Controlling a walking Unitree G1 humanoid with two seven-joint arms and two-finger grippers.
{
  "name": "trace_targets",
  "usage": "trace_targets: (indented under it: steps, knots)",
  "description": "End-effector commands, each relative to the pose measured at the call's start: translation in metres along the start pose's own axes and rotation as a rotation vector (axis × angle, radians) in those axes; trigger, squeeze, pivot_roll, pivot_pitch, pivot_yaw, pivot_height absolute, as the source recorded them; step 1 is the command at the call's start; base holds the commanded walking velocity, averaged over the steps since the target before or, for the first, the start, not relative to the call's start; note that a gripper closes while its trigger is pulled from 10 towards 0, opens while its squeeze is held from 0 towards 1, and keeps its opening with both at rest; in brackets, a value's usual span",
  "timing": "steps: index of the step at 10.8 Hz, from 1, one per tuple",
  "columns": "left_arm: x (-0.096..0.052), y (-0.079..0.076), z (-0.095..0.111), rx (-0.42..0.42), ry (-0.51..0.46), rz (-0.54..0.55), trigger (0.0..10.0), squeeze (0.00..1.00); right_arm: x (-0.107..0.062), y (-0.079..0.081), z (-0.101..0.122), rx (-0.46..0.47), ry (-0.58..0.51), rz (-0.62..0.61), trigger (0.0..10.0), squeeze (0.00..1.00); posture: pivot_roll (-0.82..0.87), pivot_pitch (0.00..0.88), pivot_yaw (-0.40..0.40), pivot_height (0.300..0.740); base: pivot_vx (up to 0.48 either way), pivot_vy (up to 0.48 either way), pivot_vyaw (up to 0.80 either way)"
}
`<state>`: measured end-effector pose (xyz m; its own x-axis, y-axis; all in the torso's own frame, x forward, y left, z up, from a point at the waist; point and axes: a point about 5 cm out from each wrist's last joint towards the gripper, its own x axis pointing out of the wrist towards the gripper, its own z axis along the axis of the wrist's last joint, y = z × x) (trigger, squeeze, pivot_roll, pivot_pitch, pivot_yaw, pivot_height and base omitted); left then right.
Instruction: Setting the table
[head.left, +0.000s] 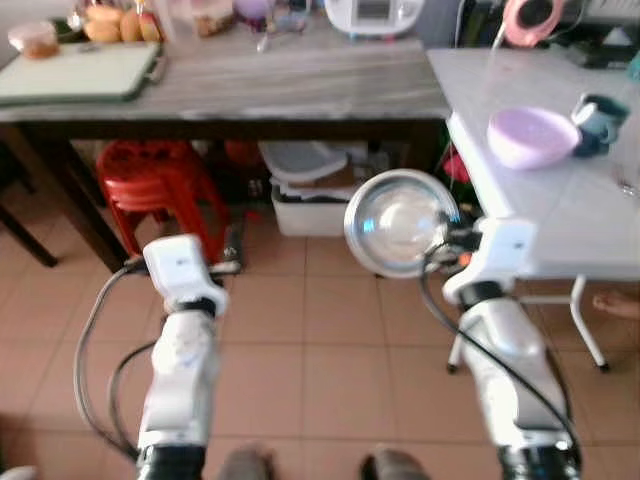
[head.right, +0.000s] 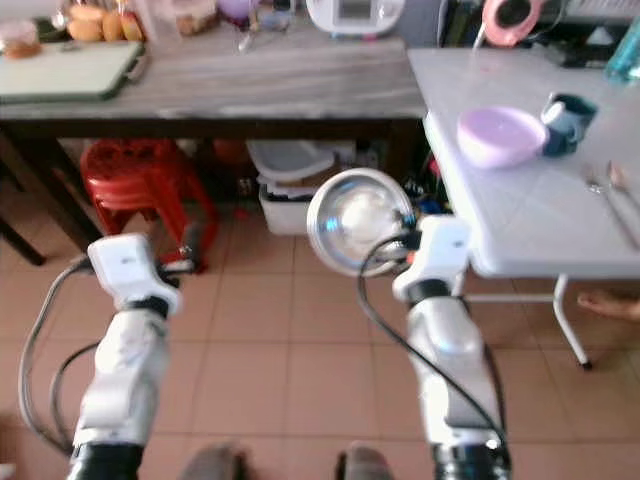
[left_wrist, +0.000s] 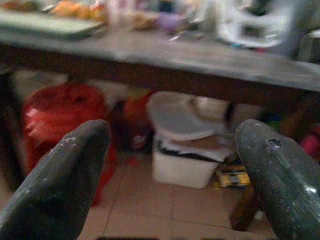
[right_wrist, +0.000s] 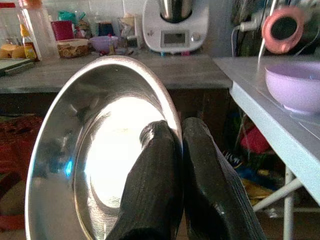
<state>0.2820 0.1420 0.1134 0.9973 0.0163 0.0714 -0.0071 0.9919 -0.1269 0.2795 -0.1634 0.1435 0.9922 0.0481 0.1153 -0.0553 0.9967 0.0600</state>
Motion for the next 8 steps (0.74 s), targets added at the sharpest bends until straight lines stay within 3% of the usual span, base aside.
trace_targets:
  steps: [1, 8]
  knots:
    - [-0.002, 0.009, -0.001, 0.038, -0.005, 0.005, 10.0, 0.0, 0.005, 0.009, 0.01, -0.026, -0.048, 0.041, 10.0, 0.0, -0.05, 0.033, 0.01, 0.74, 0.48, 0.0, 0.0]
    - [-0.005, -0.002, 0.001, 0.082, -0.021, -0.056, 10.0, 0.0, 0.006, -0.004, 0.012, -0.046, -0.052, -0.037, 10.0, 0.0, -0.07, 0.066, 0.018, 0.74, 0.477, 0.0, 0.0]
